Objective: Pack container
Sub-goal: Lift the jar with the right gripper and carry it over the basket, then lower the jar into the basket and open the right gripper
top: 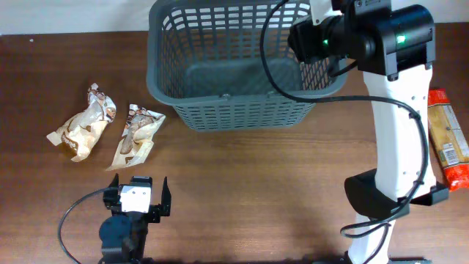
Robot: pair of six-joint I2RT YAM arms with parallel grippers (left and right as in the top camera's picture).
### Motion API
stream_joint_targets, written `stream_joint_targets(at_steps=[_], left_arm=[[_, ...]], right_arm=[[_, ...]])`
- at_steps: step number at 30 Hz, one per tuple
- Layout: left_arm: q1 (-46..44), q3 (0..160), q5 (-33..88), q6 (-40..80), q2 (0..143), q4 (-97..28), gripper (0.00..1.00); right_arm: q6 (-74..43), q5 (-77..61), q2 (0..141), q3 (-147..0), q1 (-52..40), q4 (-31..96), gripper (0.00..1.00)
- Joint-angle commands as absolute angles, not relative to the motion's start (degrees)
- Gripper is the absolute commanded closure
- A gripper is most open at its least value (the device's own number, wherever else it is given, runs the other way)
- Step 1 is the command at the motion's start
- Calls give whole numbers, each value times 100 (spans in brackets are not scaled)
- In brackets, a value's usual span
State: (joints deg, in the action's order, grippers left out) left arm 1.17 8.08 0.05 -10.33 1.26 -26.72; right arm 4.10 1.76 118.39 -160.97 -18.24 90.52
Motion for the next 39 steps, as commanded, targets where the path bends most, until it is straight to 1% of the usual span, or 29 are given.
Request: stream_joint_targets(at_steps=[1, 15, 26, 39], left_arm=[[156, 768, 69, -1127, 89, -2657, 1], [156, 768, 71, -1127, 89, -2657, 1], [156, 768, 69, -1127, 89, -2657, 1], [156, 768, 71, -1129, 89, -2657, 1]], right_arm=[[268, 329, 11974, -15979, -1881, 9039, 96], [296, 329, 12617, -15168, -1951, 8934, 96], [283, 329, 13157, -15091, -1955, 8868, 96], [32, 351, 13266, -15091, -1949, 8591, 96]])
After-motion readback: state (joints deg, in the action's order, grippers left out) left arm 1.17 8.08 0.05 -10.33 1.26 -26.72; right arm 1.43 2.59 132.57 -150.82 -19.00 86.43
